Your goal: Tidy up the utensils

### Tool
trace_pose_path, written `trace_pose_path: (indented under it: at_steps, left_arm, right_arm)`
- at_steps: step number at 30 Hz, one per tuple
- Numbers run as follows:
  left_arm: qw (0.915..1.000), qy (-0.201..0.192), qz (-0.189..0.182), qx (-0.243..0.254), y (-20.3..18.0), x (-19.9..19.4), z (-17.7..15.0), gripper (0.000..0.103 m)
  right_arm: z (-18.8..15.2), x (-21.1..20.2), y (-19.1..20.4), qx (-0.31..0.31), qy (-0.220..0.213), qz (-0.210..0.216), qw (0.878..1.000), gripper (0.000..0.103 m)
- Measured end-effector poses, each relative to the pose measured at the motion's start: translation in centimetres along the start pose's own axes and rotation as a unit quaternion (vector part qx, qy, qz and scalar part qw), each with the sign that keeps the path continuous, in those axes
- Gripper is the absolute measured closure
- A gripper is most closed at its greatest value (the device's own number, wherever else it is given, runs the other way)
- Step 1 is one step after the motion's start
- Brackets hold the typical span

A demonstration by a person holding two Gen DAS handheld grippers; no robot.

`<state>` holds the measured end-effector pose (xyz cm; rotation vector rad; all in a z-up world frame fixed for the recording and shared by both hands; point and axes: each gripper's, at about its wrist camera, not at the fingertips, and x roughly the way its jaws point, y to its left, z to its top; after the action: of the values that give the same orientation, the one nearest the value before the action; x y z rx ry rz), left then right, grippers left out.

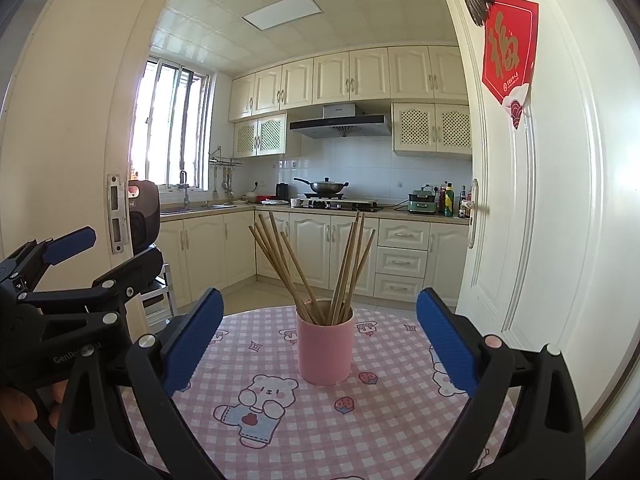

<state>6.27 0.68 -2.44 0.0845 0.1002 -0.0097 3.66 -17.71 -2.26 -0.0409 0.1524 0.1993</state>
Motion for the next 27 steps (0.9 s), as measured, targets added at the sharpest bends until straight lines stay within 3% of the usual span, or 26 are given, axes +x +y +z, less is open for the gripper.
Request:
trace_pose_path:
  at_steps: [27]
  left_arm:
    - [1.0, -0.004, -0.001, 0.007, -0.22, -0.5, 0.26, 0.008]
  right_arm:
    - [0.14, -0.6, -0.12, 0.002, -0.002, -0.007, 1.0, 0.009]
